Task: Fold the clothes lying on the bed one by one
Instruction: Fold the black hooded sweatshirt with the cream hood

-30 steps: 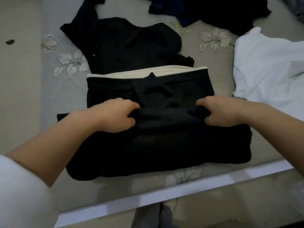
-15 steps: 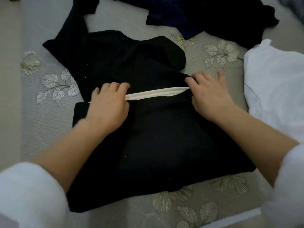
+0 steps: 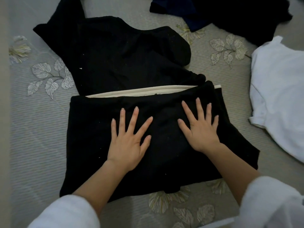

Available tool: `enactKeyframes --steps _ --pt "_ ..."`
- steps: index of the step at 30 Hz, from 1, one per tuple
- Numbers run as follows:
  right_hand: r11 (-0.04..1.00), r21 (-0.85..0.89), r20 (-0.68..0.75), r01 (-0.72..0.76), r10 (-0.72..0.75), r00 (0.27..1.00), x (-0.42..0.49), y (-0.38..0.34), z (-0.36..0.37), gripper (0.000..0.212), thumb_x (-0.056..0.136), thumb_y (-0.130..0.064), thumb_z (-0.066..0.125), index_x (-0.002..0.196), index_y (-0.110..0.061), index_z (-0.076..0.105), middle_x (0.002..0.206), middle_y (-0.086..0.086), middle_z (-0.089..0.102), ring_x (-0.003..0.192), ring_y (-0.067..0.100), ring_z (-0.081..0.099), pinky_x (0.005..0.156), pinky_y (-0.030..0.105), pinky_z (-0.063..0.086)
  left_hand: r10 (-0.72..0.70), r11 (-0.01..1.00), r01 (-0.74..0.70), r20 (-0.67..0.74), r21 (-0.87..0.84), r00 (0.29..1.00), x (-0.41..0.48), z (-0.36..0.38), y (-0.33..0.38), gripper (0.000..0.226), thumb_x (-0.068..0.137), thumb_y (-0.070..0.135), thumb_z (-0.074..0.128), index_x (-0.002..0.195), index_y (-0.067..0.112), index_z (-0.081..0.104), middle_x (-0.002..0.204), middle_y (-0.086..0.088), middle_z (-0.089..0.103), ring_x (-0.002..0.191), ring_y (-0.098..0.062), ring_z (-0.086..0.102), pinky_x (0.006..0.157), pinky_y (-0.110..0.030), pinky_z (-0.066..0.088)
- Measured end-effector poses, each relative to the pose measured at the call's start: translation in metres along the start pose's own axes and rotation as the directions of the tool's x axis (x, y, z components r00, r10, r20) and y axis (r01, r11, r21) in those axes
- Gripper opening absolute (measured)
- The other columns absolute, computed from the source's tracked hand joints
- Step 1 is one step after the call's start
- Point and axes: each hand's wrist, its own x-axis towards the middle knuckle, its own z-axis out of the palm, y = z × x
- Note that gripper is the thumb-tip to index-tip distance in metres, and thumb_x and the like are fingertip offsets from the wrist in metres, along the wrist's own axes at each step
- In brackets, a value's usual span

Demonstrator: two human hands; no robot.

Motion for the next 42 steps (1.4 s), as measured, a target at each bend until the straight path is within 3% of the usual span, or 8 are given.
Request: enactKeyframes --steps 6,12,16,22,29,32,35,42 --pt "0.993 0.098 -0.057 0.060 -0.055 0.997 -0.006 0.020 -0.023 0.056 0.100 -0.037 0.037 0.149 -0.044 0.010 0.161 -0.007 -0.003 0.148 0.020 -0.006 0.117 0.052 0.002 -0.155 0.987 0.150 -0.086 -0.055 0.984 -0.010 -0.022 -0.011 0.075 0.085 0.071 0.029 0.149 0.044 0.001 0.160 0.000 -0.014 0.145 -0.026 -0.018 0.116 -0.055 0.001" --pt "0.927 0.258 -0.090 -0.271 0.302 0.949 -0.032 0.089 -0.017 0.089 0.082 -0.037 0.071 0.151 -0.019 0.019 0.156 0.009 0.022 0.142 0.029 0.025 0.114 0.053 0.024 -0.722 0.631 0.697 0.069 -0.340 0.688 -0.056 -0.035 -0.042 0.122 0.059 0.075 0.066 0.146 0.043 -0.014 0.157 -0.014 -0.016 0.144 -0.039 -0.011 0.114 -0.059 0.003" --pt "0.842 0.396 -0.047 -0.366 0.417 0.908 -0.033 0.096 -0.008 0.095 0.075 -0.036 0.079 0.147 -0.006 0.026 0.146 0.021 0.035 0.136 0.036 0.033 0.113 0.048 0.029 -0.787 0.454 0.747 0.175 -0.487 0.592 -0.067 -0.026 -0.043 0.124 0.061 0.068 0.072 0.146 0.042 -0.015 0.155 -0.020 0.008 0.140 -0.042 0.014 0.110 -0.060 0.025" --pt "0.780 0.486 -0.013 -0.396 0.459 0.888 -0.028 0.088 -0.012 0.074 0.074 -0.024 0.081 0.133 -0.002 0.044 0.131 0.022 0.052 0.121 0.038 0.050 0.100 0.042 0.040 -0.786 0.403 0.757 0.228 -0.515 0.574 -0.069 -0.034 -0.040 0.123 0.064 0.057 0.078 0.148 0.038 -0.009 0.145 -0.023 0.026 0.131 -0.041 0.031 0.104 -0.053 0.032" --pt "0.859 0.450 -0.166 -0.242 0.347 0.923 -0.066 0.052 -0.052 0.037 0.078 -0.015 0.069 0.110 -0.007 0.052 0.103 0.018 0.063 0.097 0.037 0.060 0.077 0.037 0.045 -0.794 0.260 0.642 0.219 -0.721 0.567 -0.086 -0.082 -0.032 0.047 0.077 0.034 0.070 0.116 0.012 0.054 0.105 -0.010 0.066 0.092 -0.030 0.063 0.088 -0.049 0.050" --pt "0.758 0.623 -0.135 -0.195 0.350 0.927 -0.098 0.034 -0.075 0.044 0.074 -0.013 0.070 0.115 -0.014 0.054 0.103 0.009 0.064 0.095 0.031 0.061 0.081 0.039 0.049 -0.678 0.203 0.576 0.311 -0.791 0.666 -0.098 -0.120 -0.009 0.019 0.083 0.027 0.066 0.091 0.010 0.064 0.082 -0.009 0.068 0.077 -0.026 0.066 0.071 -0.037 0.055" --pt "0.579 0.774 0.065 -0.256 0.330 0.942 -0.130 0.021 -0.094 0.041 0.072 -0.013 0.071 0.112 -0.016 0.063 0.100 0.006 0.068 0.093 0.027 0.064 0.086 0.040 0.052 -0.583 0.331 0.511 0.254 -0.793 0.772 -0.109 -0.145 0.018 0.015 0.080 0.023 0.069 0.091 0.014 0.063 0.081 -0.004 0.069 0.075 -0.022 0.067 0.073 -0.038 0.056" --pt "0.682 0.726 -0.087 -0.085 0.214 0.973 -0.224 0.023 -0.117 0.037 0.084 -0.017 0.064 0.120 -0.029 0.063 0.102 -0.003 0.069 0.095 0.019 0.063 0.085 0.036 0.050 -0.357 0.722 0.262 -0.020 -0.641 0.934 -0.144 -0.165 0.091 0.018 0.094 0.044 0.050 0.104 0.030 0.055 0.085 0.012 0.062 0.079 -0.010 0.060 0.085 -0.044 0.049"
